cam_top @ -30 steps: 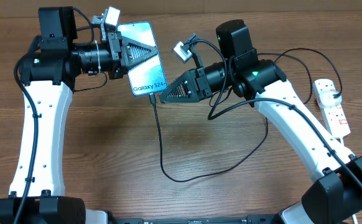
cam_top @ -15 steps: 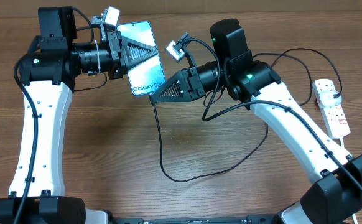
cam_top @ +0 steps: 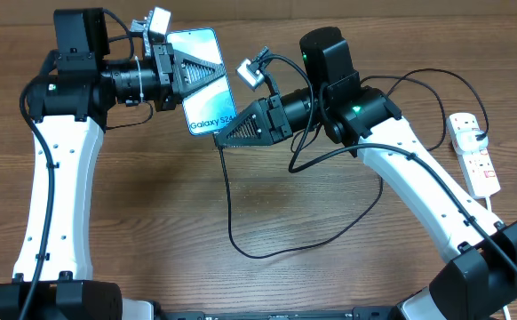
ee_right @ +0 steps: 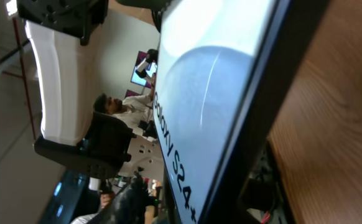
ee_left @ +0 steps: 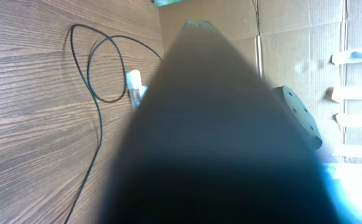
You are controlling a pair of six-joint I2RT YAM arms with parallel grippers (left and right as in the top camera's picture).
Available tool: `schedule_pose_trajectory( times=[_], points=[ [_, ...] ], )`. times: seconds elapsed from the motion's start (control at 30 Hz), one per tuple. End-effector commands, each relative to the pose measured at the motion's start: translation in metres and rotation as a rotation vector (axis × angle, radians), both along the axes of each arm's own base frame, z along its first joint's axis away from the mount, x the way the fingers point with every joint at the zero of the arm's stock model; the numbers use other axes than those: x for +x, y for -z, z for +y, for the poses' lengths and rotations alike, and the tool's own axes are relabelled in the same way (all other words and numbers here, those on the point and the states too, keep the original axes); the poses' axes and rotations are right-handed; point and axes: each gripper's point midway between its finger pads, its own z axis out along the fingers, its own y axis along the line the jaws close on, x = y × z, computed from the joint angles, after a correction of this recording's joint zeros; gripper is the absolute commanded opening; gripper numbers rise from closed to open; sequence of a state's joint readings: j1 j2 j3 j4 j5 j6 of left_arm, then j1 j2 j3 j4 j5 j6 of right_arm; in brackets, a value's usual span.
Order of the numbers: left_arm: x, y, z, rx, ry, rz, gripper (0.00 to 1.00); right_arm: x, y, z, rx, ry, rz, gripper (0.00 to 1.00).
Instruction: Plug charger to phone and switch on socket
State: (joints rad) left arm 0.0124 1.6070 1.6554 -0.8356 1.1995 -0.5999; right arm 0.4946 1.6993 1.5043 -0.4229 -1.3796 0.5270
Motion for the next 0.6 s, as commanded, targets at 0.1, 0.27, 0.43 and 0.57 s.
schedule_pose_trajectory(
  times=[0.1, 0.27, 0.43, 0.57],
  points=[
    [-0.0055, -0.0114, -0.0037, -0.016, 0.020, -0.030, 0.04, -0.0094, -0.0072, 0.0057, 0.007, -0.022, -0.015, 0.31],
    [-0.0049, -0.0147, -0.0043, -0.025, 0.026, -0.043, 0.04, -0.0087, -0.0067, 0.0059, 0.005, -0.018, -0.016, 0.30],
    [-0.0029, -0.0168, -0.0043, -0.028, 0.023, -0.052, 0.04, -0.0087, -0.0067, 0.0059, 0.005, -0.018, -0.016, 0.17],
    [-0.0030, -0.0168, -0.0043, -0.028, 0.023, -0.052, 0.04, -0.0083, -0.0065, 0.0060, 0.004, -0.016, -0.017, 0.04]
  ],
)
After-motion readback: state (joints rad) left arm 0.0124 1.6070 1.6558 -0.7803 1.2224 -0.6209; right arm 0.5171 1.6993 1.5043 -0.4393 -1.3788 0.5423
